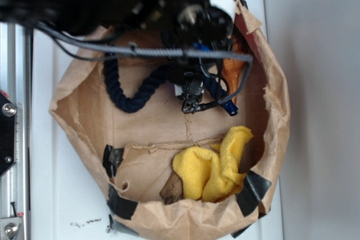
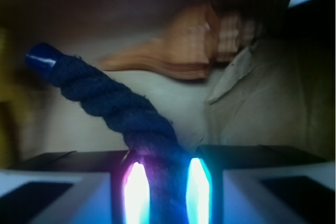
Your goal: Grab the blue rope.
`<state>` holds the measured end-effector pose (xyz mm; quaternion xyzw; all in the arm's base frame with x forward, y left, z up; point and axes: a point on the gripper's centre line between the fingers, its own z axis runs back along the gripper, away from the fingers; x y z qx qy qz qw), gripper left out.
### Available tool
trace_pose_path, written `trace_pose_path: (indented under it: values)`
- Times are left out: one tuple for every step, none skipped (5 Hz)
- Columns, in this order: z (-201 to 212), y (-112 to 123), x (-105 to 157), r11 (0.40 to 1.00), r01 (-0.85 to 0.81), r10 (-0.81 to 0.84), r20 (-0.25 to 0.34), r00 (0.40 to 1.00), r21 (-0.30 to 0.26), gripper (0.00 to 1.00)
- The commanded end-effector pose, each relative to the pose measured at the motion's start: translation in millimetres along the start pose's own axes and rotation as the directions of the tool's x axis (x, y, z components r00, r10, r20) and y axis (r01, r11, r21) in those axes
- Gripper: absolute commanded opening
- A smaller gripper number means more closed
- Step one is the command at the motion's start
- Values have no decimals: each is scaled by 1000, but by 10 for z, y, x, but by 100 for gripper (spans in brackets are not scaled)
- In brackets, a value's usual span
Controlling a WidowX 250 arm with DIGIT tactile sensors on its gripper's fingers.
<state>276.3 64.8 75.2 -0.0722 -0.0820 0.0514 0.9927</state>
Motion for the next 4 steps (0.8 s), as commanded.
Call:
trace_pose_path:
  values:
    - [820, -463, -1, 996, -56, 51, 71, 996, 76, 0]
    - [1048, -646, -44, 998, -40, 37, 55, 998, 58, 0]
    - [1182, -683, -16, 997, -56, 53, 53, 997, 44, 0]
    - [1213, -681, -18, 995, -53, 47, 80, 996, 80, 0]
